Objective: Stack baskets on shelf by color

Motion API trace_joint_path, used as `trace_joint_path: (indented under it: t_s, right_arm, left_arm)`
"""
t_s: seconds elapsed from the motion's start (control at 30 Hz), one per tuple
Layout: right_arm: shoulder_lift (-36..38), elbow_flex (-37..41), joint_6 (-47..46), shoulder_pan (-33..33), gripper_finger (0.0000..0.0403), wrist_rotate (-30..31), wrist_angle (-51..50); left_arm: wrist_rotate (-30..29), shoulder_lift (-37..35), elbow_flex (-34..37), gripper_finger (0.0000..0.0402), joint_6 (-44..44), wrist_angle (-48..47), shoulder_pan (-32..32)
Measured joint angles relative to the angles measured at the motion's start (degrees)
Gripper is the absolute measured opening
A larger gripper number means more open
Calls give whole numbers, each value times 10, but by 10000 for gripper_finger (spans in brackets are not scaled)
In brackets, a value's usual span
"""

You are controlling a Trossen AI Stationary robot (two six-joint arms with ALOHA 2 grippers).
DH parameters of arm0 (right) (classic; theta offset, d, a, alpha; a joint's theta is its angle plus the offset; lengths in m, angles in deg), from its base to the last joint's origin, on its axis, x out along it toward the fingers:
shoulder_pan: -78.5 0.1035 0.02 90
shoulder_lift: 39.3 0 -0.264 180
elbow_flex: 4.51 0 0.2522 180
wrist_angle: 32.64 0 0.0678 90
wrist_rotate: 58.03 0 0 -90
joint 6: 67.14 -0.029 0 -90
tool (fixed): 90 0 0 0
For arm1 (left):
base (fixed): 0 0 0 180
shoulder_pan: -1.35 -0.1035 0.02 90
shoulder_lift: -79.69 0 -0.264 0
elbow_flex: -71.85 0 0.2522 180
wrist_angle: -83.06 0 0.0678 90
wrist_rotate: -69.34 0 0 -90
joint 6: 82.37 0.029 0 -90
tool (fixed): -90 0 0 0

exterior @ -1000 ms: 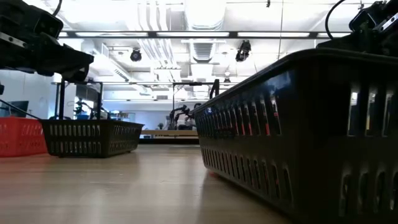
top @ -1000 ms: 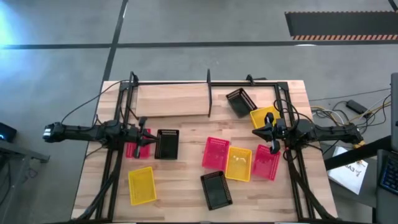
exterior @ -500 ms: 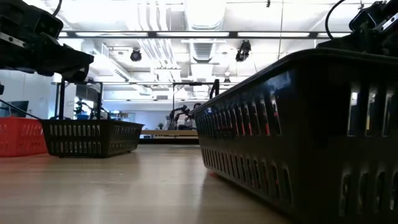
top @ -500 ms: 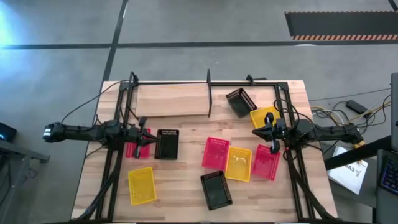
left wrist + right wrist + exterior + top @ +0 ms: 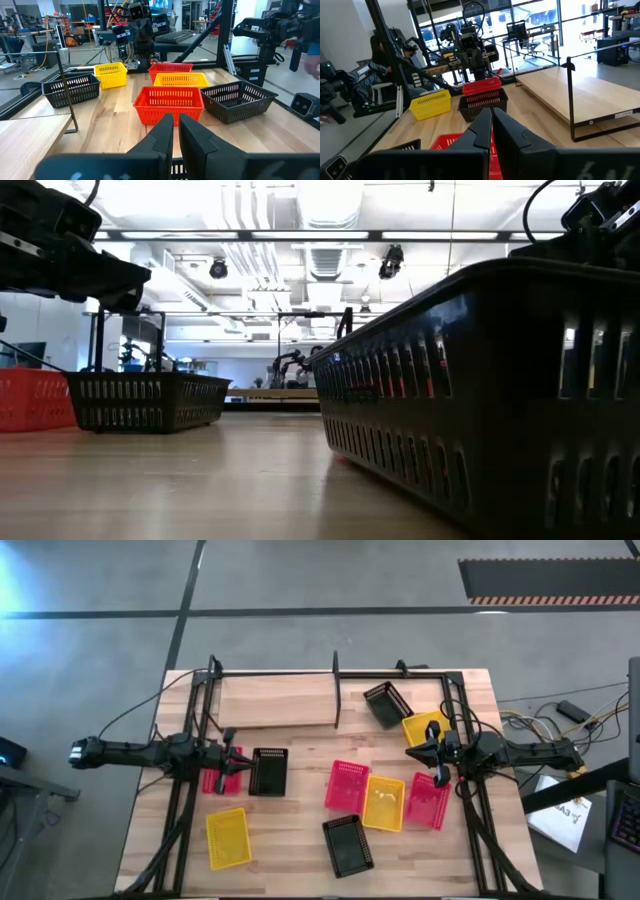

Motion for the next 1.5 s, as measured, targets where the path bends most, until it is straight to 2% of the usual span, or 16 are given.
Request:
trace_joint_path:
  t_s: [0.1,0.27,0.57,0.6,0.63,0.7,0.77,0.8,0.9,1.03,1.17,1.33,1.5]
  right_arm:
    - [0,0,0,0,9,0,0]
    - [0,0,0,0,9,0,0]
    - [0,0,0,0,9,0,0]
    - [0,0,0,0,9,0,0]
    - [0,0,0,0,9,0,0]
    - [0,0,0,0,9,0,0]
    - [0,0,0,0,9,0,0]
    - [0,0,0,0,9,0,0]
    - [0,0,0,0,9,0,0]
    - [0,0,0,0,9,0,0]
    - [0,0,0,0,9,0,0]
    - [0,0,0,0,9,0,0]
    - [0,0,0,0,9,0,0]
  left_arm:
    - [0,0,0,13,1,0,0]
    - [-4,1,0,13,79,63,0]
    - [-8,4,0,13,55,353,0]
    - [-21,4,0,13,52,389,0]
    - [-58,6,0,13,45,418,0]
    - [-164,9,-1,13,26,436,0]
    - [-263,14,-10,13,15,409,0]
    - [-285,19,-22,13,15,386,0]
    - [-285,39,-62,13,9,273,0]
    - [-247,97,-127,13,-44,68,0]
    - [-159,162,-196,13,-60,-85,0]
    - [-33,280,-257,13,-93,-158,0]
    - [12,399,-300,13,-180,-192,0]
